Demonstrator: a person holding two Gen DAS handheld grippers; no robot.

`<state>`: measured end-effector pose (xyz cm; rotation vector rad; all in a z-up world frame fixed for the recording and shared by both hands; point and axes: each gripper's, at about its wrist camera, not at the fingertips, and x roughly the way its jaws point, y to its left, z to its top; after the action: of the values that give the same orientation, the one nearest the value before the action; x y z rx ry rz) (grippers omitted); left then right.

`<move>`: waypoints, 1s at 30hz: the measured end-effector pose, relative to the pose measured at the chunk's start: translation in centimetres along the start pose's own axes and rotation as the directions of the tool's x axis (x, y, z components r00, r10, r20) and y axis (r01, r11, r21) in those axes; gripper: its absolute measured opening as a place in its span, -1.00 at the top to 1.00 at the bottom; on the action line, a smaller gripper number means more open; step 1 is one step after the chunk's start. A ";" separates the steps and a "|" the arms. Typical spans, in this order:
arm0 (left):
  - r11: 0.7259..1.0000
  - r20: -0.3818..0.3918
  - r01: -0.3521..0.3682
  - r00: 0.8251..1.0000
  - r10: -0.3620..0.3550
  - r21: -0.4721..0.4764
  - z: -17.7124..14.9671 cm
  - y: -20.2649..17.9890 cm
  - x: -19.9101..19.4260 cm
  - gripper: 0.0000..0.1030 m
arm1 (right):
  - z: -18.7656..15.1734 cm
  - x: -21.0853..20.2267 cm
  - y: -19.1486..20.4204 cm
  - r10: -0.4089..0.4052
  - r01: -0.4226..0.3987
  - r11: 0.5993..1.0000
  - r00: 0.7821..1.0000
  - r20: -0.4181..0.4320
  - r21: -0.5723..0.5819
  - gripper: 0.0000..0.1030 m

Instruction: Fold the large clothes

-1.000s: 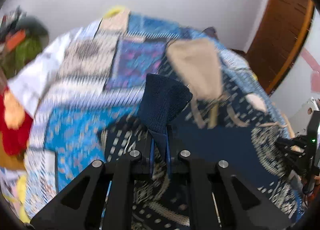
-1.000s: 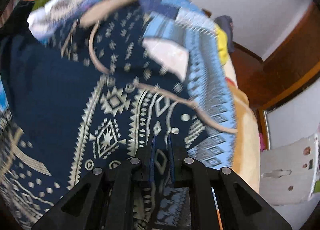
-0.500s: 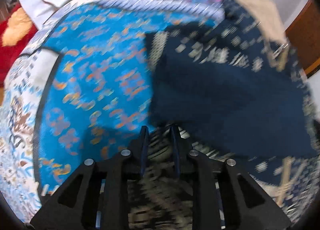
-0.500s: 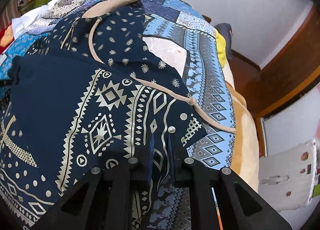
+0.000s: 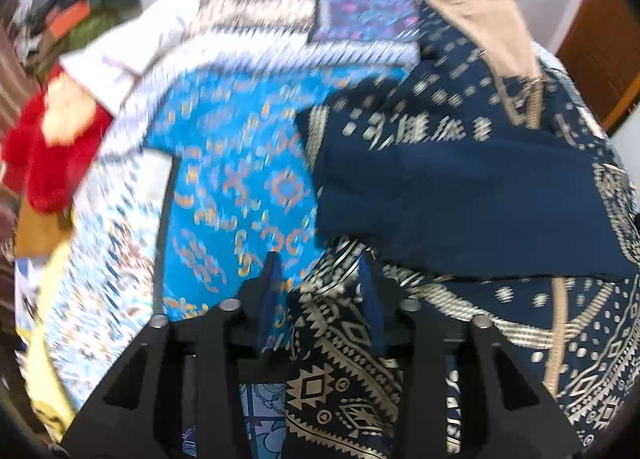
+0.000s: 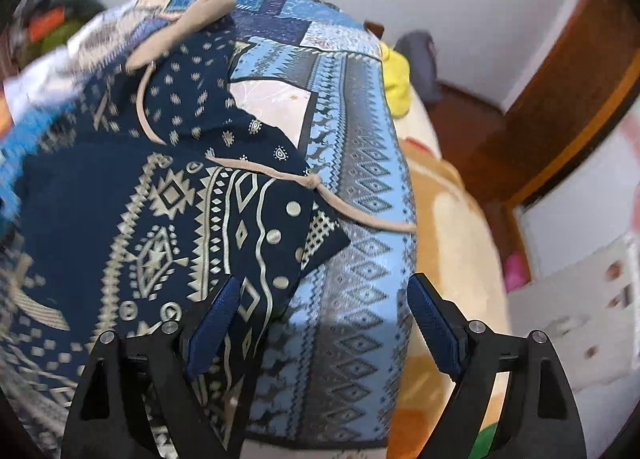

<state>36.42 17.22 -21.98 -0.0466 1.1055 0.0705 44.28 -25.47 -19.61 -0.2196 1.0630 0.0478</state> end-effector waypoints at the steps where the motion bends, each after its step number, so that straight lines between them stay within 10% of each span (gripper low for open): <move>1: 1.000 0.023 0.000 1.000 0.000 0.015 0.4 -0.5 -0.9 0.03 | 0.2 -0.4 -0.4 0.027 -0.027 1.000 1.000 -0.001 0.017 -0.64; 12: 0.997 0.193 -0.004 0.981 -0.010 0.071 9.5 -5.2 -5.8 -0.98 | 6.7 -5.6 -0.1 0.261 -0.274 0.957 0.956 0.133 0.094 -0.84; 30: 0.993 0.094 0.107 0.990 -0.102 -0.044 22.4 -8.1 5.3 -0.98 | 21.7 5.3 5.6 0.392 -0.398 0.904 0.917 0.072 0.152 -0.88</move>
<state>59.40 10.98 -16.66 -0.1437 1.0080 0.0057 64.80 -16.00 -14.98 0.1499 1.0524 0.3290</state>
